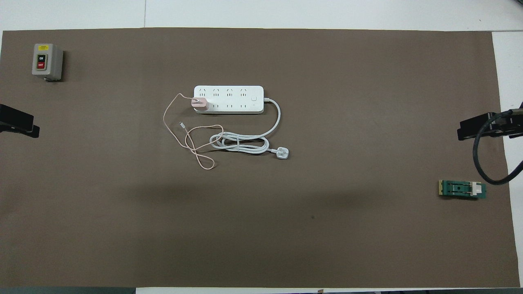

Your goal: Plug charger into power strip

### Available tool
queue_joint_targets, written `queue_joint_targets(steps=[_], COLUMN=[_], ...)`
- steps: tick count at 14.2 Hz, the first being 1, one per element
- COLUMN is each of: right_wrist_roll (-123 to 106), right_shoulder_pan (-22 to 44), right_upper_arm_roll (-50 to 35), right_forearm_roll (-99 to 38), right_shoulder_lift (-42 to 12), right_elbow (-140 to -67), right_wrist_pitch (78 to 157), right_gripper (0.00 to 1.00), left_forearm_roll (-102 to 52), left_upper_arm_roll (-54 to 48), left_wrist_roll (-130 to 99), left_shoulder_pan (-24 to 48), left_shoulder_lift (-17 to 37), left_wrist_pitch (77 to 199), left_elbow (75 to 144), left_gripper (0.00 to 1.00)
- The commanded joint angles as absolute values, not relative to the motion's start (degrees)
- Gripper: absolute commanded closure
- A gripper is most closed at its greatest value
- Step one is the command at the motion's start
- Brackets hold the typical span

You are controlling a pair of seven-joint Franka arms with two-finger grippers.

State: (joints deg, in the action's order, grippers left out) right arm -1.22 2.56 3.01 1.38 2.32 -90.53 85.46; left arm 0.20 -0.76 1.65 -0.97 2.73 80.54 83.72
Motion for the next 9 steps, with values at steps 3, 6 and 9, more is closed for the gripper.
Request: queue_joint_targets(steps=[3, 6, 9], right_wrist_roll=[-0.70, -0.70, -0.70], right_shoulder_pan=[2.11, 2.11, 2.11], right_upper_arm_roll=[2.55, 2.55, 2.55], right_forearm_roll=[0.88, 0.97, 0.97], right_shoulder_lift=[3.69, 3.69, 3.69], right_elbow=[-92.02, -92.02, -92.02], right_wrist_pitch=[85.25, 85.25, 84.82], right_gripper=[0.00, 0.00, 0.00], left_forearm_roll=[-0.26, -0.53, -1.14], left_upper_arm_roll=[-0.70, -0.79, -0.97], left_wrist_roll=[1.32, 1.41, 1.41], left_shoulder_pan=[-1.06, -0.62, -0.44], left_shoulder_lift=[2.64, 2.55, 1.76], left_wrist_pitch=[81.74, 81.47, 82.44], left_elbow=[83.06, 83.32, 85.78], left_gripper=[0.00, 0.00, 0.00])
